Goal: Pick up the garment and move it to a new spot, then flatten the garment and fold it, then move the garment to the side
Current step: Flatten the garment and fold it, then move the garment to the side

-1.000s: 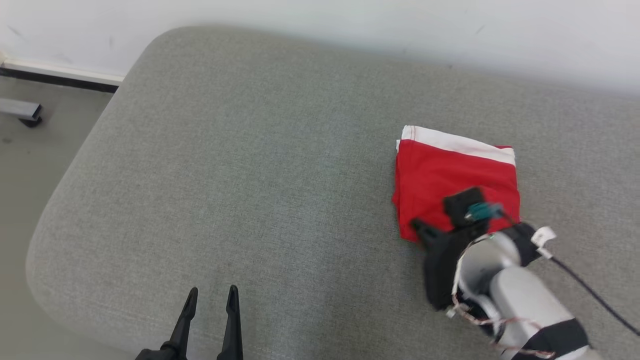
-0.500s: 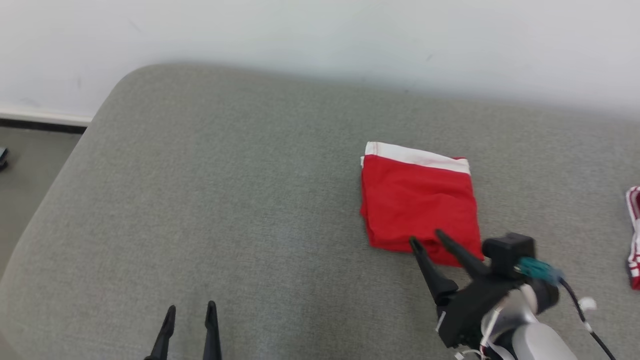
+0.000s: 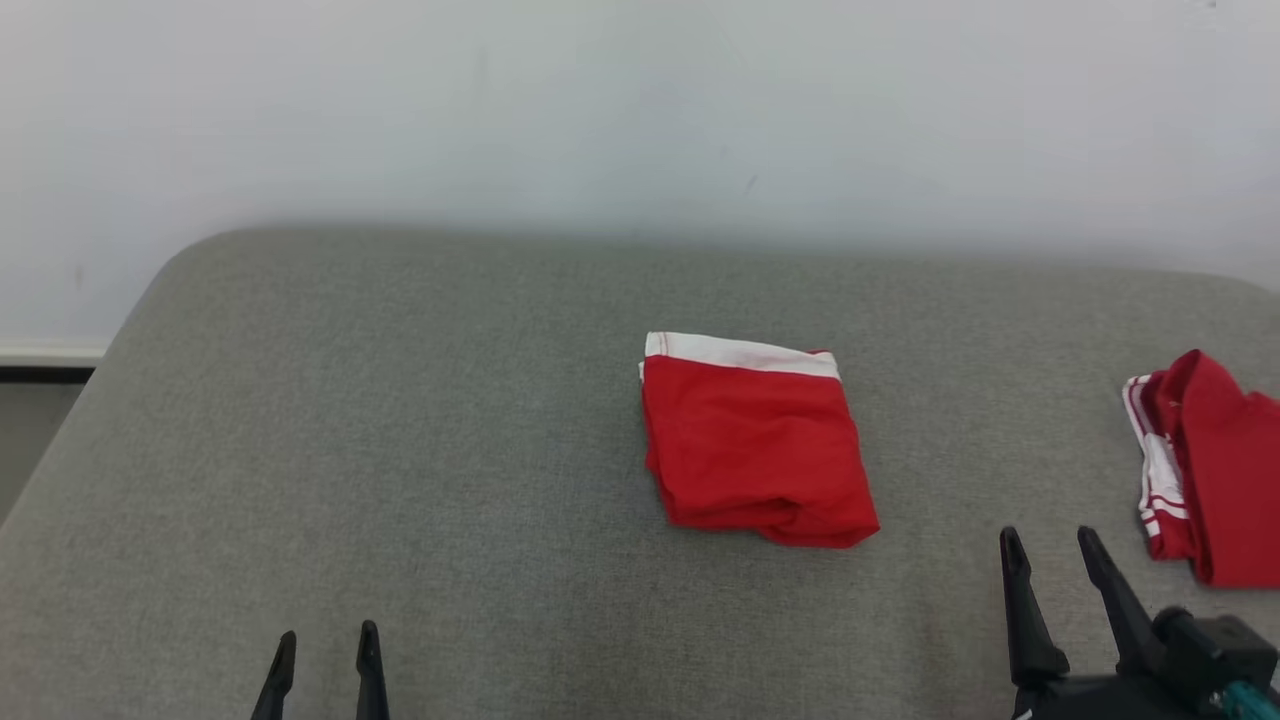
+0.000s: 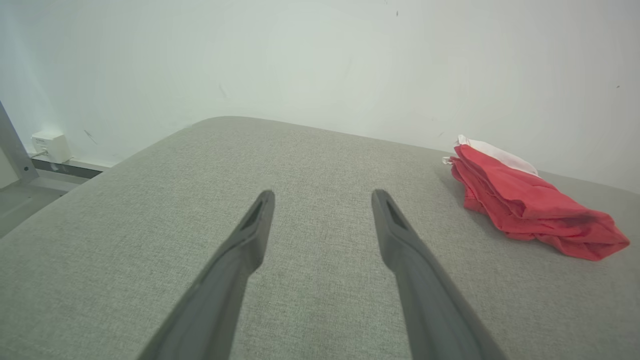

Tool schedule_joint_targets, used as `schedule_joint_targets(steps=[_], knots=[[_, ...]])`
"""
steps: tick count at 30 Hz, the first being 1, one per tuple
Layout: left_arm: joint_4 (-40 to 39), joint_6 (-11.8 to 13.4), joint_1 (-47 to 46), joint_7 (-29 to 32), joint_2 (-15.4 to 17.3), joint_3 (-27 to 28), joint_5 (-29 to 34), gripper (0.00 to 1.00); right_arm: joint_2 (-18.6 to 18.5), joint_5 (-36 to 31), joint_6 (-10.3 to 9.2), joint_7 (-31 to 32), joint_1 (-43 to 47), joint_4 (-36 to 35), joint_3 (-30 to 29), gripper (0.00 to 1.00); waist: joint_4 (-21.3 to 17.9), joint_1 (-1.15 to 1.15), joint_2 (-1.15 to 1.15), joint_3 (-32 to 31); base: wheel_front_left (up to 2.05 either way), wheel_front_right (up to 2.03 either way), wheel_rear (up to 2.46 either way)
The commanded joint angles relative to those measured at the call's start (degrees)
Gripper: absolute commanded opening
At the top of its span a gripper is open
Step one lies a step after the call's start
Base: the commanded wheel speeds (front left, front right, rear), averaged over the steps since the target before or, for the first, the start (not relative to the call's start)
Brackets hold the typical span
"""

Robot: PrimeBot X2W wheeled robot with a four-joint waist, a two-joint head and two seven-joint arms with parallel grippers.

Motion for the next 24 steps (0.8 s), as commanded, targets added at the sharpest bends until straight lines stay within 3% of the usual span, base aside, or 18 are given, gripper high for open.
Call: schedule_joint_targets(steps=[1,12,24], knots=[[0.33,-0.30,-0.24,-0.15,0.01,0.48,0.52,1.00,0.27,-0.22,-0.14,-0.52,1.04,0.83,-0.38,1.00,-1.42,0.01,0.01,-1.49,0.00,0.00,0.00],[3.63,-2.31,1.97,-0.15,0.25,1.92,3.41,1.00,-0.37,1.93,-0.14,-4.54,1.83,9.51,2.72,1.00,-4.51,0.01,0.01,-4.28,0.00,0.00,0.00],[3.64,-2.19,3.85,-0.15,0.03,2.56,3.56,1.00,-0.08,2.29,-0.14,-6.25,1.20,12.41,3.31,1.00,-5.00,0.01,0.01,-4.94,0.00,0.00,0.00]])
